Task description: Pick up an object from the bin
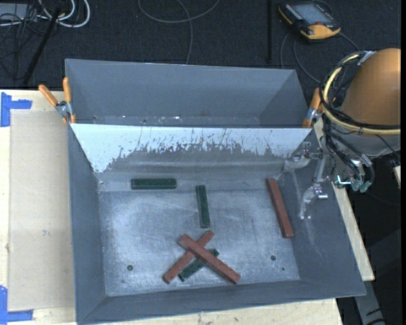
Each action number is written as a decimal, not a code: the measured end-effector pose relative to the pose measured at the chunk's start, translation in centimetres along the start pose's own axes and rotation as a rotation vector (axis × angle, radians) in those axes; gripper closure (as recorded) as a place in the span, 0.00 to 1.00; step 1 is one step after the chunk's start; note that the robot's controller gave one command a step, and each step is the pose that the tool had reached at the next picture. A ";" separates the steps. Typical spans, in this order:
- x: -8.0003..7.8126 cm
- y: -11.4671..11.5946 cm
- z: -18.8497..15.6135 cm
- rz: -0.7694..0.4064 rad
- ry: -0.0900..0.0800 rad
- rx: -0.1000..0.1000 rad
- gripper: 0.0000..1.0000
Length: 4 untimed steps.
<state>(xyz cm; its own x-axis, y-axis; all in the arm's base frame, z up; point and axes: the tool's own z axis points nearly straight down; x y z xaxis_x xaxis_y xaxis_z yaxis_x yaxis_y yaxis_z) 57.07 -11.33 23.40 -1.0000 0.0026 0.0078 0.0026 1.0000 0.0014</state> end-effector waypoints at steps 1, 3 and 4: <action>-0.2 0.1 -0.4 -0.005 -0.008 0.001 1.00; -0.8 -0.2 1.4 0.095 -0.017 0.001 1.00; 2.6 9.3 7.9 0.072 -0.003 -0.002 0.00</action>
Offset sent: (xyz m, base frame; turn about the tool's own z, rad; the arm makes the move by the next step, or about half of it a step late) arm 0.0000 0.0000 0.0000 0.0000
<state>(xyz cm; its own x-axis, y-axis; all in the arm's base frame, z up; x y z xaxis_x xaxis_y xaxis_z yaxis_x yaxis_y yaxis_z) 54.47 -2.06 15.49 -0.9972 0.0741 0.0049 0.0741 0.9972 0.0027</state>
